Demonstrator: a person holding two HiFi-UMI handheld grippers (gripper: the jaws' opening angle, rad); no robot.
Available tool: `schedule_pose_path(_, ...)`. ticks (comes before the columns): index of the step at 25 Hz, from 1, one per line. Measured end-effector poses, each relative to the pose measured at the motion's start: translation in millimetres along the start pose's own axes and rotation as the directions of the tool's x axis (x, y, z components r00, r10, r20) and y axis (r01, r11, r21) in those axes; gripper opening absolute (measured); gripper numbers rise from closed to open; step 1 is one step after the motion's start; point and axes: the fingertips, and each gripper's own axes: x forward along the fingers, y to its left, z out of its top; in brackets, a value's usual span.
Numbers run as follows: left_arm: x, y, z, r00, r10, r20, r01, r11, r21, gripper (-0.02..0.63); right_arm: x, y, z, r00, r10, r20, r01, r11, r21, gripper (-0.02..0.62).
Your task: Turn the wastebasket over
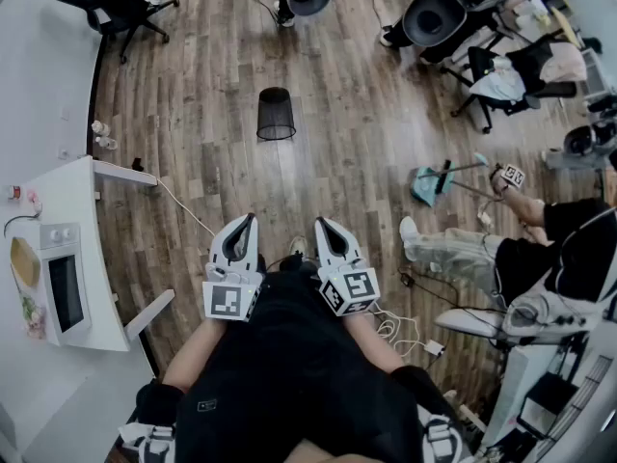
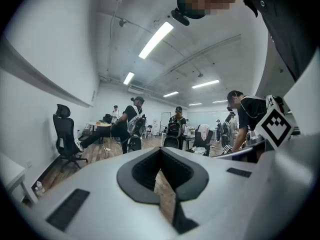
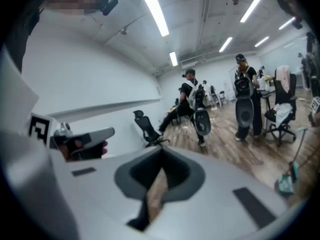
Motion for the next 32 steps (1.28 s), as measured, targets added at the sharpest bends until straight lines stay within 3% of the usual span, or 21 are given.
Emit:
schedule_pose_path(14, 1, 8, 3, 1.000, -0.007, 0.005, 0.007, 1.000, -0.012, 0.034, 7, 6, 9, 1.000, -0.009, 0.028, 0.009, 1.000, -0.014, 0.034)
schedule_pose_path(17, -1, 22, 6, 1.000, -0.004, -0.001, 0.004, 0.999, -0.033, 0.034, 16, 15, 9, 0.999, -0.013, 0.033, 0.013, 1.000, 0.000, 0.034)
schedule_pose_path(22, -16, 31, 3, 1.000, -0.009, 0.015, 0.009, 1.000, 0.012, 0.034, 16, 29, 3, 0.999, -0.013, 0.030, 0.014, 1.000, -0.022, 0.034)
schedule_pose_path(32, -27, 72, 4, 0.999, -0.028, 0.016, 0.028, 0.999, -0.028, 0.034, 41, 60, 3, 0.999, -0.038, 0.039, 0.039, 0.999, -0.028, 0.034)
